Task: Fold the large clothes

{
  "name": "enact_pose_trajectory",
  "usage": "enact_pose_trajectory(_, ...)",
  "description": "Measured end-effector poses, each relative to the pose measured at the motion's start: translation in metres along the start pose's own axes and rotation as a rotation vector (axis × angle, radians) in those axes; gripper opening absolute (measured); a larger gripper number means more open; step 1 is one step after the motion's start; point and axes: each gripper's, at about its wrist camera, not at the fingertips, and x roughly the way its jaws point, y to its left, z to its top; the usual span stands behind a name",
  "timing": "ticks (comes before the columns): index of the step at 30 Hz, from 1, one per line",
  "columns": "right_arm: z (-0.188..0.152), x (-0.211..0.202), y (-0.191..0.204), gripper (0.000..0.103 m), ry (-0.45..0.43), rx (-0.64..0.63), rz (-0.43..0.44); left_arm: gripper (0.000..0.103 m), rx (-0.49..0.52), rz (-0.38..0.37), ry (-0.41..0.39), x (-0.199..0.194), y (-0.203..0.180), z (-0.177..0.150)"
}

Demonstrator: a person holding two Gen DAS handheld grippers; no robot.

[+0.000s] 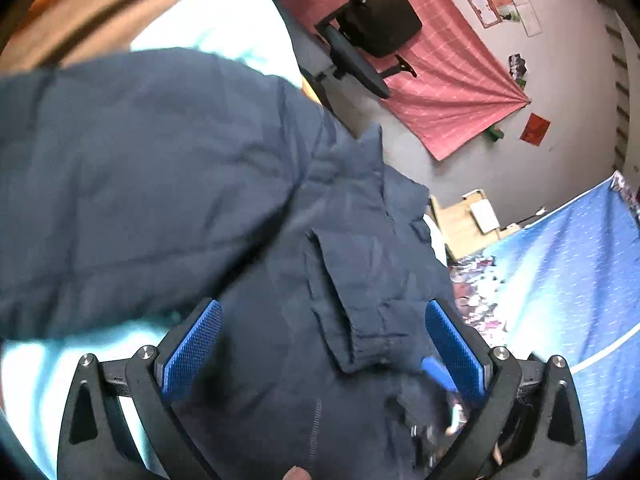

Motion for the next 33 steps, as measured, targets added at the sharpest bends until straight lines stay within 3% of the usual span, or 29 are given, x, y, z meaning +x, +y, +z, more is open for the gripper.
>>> enact_pose_trajectory(3,-0.028,-0.024,-0.006,0.093,-0.006,-0.016,0.045,0.1,-0.018,-0.008,0.031,0.005,-0.005,-0.012)
enact_pose_trajectory(7,-0.053,-0.066,-0.044,0.093,-0.088,0.062,-0.052,0.097,-0.029,-0.001,0.054,0.023,-0.013,-0.021)
enact_pose_trajectory(9,-0.059,-0.078,-0.071,0.093,-0.124,0.127,-0.103,0.077,-0.024,-0.009,0.05,0.033,-0.018,-0.017)
enact_pose_trajectory(10,-0.06,-0.082,-0.088,0.093,-0.142,0.17,-0.14,0.05,-0.018,-0.005,0.057,0.038,-0.021,-0.017)
enact_pose_trajectory(12,-0.056,-0.086,-0.118,0.093,-0.186,0.238,-0.2,0.037,-0.006,0.05,0.05,0.046,-0.027,-0.013)
enact_pose_trajectory(13,-0.054,-0.088,-0.131,0.093,-0.193,0.266,-0.227,0.014,0.006,0.087,0.029,0.05,-0.029,-0.01)
enact_pose_trajectory(14,-0.051,-0.09,-0.145,0.093,-0.209,0.295,-0.257,0.007,0.015,0.102,0.008,0.05,-0.031,-0.01)
enact_pose_trajectory(16,-0.045,-0.093,-0.172,0.082,-0.247,0.346,-0.281,0.004,0.036,0.098,-0.069,0.036,-0.038,-0.01)
enact_pose_trajectory(18,-0.037,-0.088,-0.2,0.046,-0.242,0.404,-0.24,0.003,0.114,0.157,-0.154,0.023,-0.052,-0.009)
enact_pose_trajectory(20,-0.03,-0.076,-0.218,0.026,-0.207,0.435,-0.238,0.003,0.168,0.224,-0.209,0.013,-0.062,-0.008)
enact_pose_trajectory(24,-0.027,-0.038,-0.237,0.013,-0.096,0.403,-0.238,0.003,0.234,0.39,-0.175,0.027,-0.058,-0.007)
enact_pose_trajectory(26,-0.035,-0.014,-0.24,0.012,-0.038,0.399,-0.222,0.003,0.225,0.438,-0.128,0.042,-0.04,-0.013)
enact_pose_trajectory(29,-0.044,0.008,-0.237,0.012,-0.031,0.392,-0.215,0.003,0.142,0.408,-0.062,0.059,-0.012,-0.023)
enact_pose_trajectory(33,-0.04,0.008,-0.221,0.012,-0.021,0.32,-0.319,0.006,0.084,0.315,-0.06,0.041,0.002,-0.028)
